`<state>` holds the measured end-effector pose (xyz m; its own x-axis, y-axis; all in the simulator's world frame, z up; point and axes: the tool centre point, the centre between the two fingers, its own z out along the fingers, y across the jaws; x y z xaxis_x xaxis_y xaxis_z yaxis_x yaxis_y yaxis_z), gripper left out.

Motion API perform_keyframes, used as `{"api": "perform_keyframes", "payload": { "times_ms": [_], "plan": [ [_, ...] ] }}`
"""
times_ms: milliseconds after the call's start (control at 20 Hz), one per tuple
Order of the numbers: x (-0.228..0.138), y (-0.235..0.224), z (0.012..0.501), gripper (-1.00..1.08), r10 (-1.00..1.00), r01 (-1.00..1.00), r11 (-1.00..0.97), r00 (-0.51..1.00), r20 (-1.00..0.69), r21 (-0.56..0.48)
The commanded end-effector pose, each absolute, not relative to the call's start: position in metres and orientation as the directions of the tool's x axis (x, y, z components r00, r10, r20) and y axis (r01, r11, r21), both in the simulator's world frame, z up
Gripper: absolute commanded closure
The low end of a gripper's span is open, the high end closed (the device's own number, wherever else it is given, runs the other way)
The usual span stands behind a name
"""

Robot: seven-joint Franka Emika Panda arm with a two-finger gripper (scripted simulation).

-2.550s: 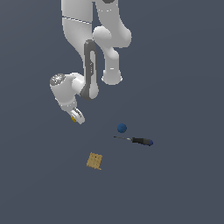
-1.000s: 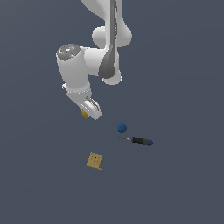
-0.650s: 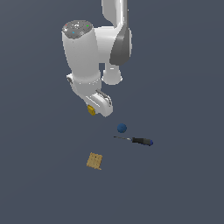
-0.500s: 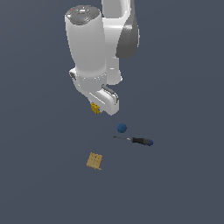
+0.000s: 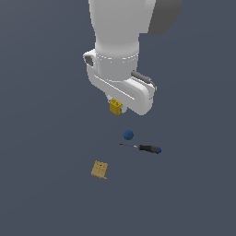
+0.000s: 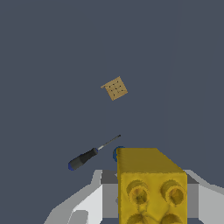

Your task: Pick up a designated object from a clutter of objects.

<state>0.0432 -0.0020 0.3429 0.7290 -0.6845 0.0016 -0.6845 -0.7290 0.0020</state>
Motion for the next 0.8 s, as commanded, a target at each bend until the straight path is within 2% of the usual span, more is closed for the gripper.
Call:
{"api": "perform_keyframes", "payload": {
  "times_ms": [0, 750],
  "plan": [
    [0.052, 0.01, 0.359, 1.08, -0.685, -0.685, -0.729, 0.729, 0.001, 0.002],
    [0.09, 0.057, 0.423, 1.08, -0.684, -0.684, -0.729, 0.729, 0.0, 0.0]
  ]
}}
